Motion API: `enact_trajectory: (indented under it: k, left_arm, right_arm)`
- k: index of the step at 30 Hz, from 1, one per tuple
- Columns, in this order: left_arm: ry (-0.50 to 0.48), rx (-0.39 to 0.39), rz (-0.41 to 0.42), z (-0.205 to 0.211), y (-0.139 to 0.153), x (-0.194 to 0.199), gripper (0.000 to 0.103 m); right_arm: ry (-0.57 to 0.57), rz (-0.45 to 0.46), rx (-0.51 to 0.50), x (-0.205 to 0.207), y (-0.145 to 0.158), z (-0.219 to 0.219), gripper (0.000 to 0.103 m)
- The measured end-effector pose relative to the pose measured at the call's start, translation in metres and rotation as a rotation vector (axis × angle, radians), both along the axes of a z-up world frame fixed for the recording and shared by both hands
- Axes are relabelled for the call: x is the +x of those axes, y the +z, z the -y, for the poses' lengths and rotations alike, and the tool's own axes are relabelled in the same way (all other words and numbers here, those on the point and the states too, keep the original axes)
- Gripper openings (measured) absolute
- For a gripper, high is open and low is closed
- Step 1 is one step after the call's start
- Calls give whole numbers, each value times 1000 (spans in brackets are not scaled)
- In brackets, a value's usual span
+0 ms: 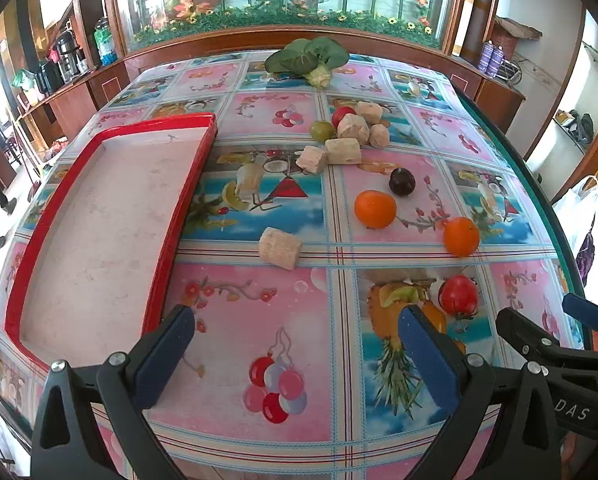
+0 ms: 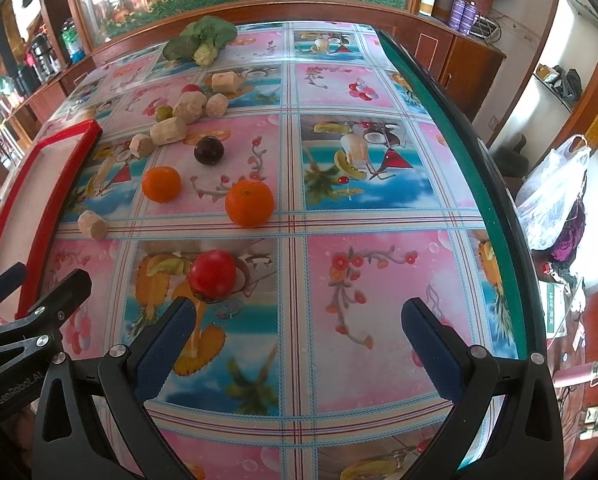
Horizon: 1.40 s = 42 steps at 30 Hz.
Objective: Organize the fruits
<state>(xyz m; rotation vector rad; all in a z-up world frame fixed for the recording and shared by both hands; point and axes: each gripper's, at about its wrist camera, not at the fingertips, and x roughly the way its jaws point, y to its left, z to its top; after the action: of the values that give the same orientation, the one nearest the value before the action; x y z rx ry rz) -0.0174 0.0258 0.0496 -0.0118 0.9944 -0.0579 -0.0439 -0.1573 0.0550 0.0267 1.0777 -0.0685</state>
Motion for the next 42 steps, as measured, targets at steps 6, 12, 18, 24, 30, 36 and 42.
enact_trajectory:
  k: [6,12,18,24,30,36,42]
  left_arm:
    - [-3,6,6,1,1,0,103]
    - [3,9,-2,-2,-1,2,103]
    - [4,14,-7,-8,-3,1,103]
    - [-10,42,-13,-15,-3,-4,103]
    - [-41,74,-20,-19,-3,-10,103]
    - [-62,81,-28,-22,-5,-14,103]
    - [-65,74,-40,-19,-7,-8,103]
  right_arm:
    - [10,14,-14,0,2,1,103]
    - [-7,8,-34,3,2,8,103]
    - [3,7,-15,5,3,12,103]
    - [127,-7,15,8,-3,-2,103]
    - [284,45,69,16,-6,-25,99]
    - [323,-32,111,35,-29,-33,58]
    - [357,-41,110,33,-33,-40,32]
